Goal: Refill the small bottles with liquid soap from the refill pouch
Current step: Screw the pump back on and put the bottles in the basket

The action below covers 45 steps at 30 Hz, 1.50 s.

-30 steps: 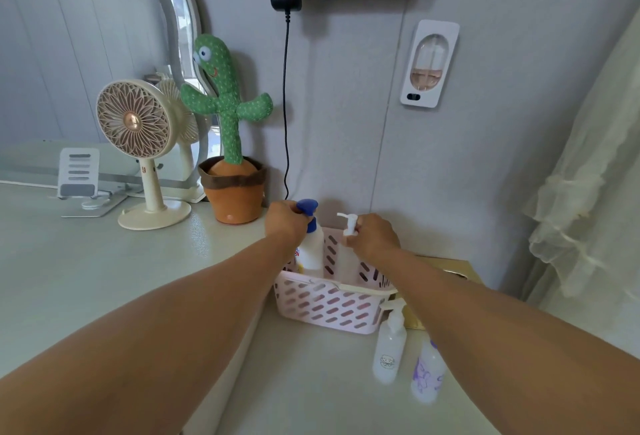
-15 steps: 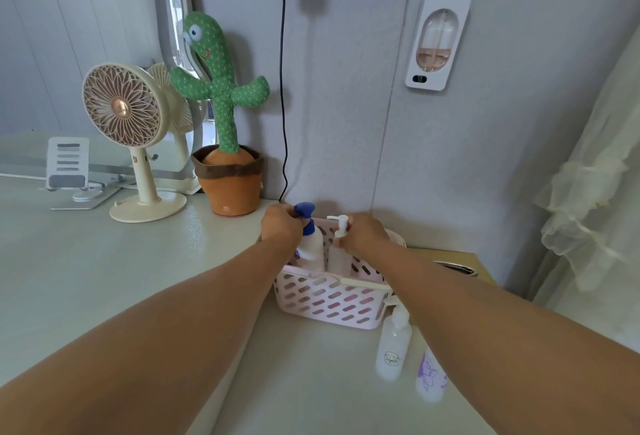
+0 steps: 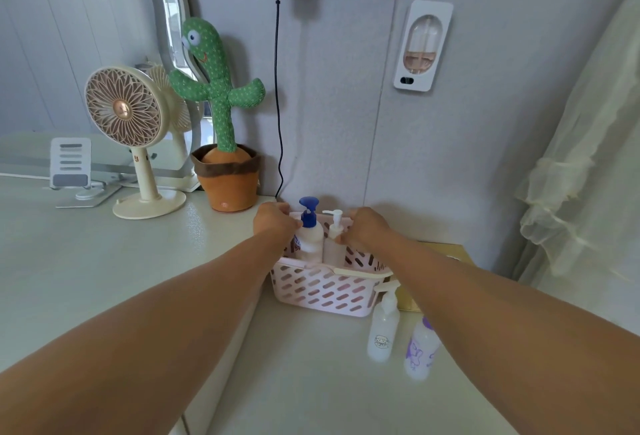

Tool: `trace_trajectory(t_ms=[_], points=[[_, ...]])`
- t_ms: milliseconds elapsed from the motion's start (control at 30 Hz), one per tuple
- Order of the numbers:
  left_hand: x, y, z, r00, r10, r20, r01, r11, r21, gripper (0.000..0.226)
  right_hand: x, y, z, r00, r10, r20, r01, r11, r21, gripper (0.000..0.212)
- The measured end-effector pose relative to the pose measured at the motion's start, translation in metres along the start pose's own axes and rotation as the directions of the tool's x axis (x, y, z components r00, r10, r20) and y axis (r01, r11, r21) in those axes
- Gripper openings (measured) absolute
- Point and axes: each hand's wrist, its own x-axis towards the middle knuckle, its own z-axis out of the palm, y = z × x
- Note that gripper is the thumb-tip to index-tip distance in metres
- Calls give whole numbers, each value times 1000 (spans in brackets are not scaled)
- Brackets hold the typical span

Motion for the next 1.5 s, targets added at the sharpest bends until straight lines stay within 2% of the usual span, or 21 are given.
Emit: trace_trajectory(t_ms=[100, 300, 500, 567, 767, 867, 1033, 1200, 1367, 1500], points=[[-15, 7, -9, 1000, 13, 3, -13, 1000, 26, 46, -20, 1, -15, 1000, 4, -24, -4, 1000, -2, 45], [-56, 18, -26, 999, 45, -12, -45, 999, -31, 47, -70, 7, -41, 992, -51, -116, 66, 989, 133, 55], [-112, 27, -34, 992, 90, 89, -83, 994, -76, 45, -130, 27, -59, 971, -112, -210, 144, 979, 144, 42], [-128, 26, -33, 986, 113, 120, -101, 990, -98, 44, -144, 37, -61, 970, -92, -224, 131, 978, 165, 38], [-160, 24, -28, 960, 153, 236, -154, 988, -14, 42, -180, 65, -58, 972, -27, -235, 74, 978, 193, 32], [-168, 25, -22, 942, 160, 294, -174, 985, 20, 44, -188, 77, -52, 982, -21, -187, 44, 992, 121, 37], [-177, 30, -8, 902, 214, 375, -287, 946, 150, 45, -192, 90, -46, 993, -35, -113, 35, 999, -1, 58], [-178, 31, 11, 867, 279, 413, -420, 854, 306, 56, -186, 102, -41, 998, -41, -47, 35, 992, -123, 74], [-175, 30, 29, 824, 304, 478, -497, 794, 352, 65, -179, 111, -35, 995, -97, -18, 92, 978, -189, 70], [-171, 26, 41, 813, 279, 511, -502, 780, 373, 53, -173, 116, -30, 991, -121, -61, 112, 985, -133, 60]])
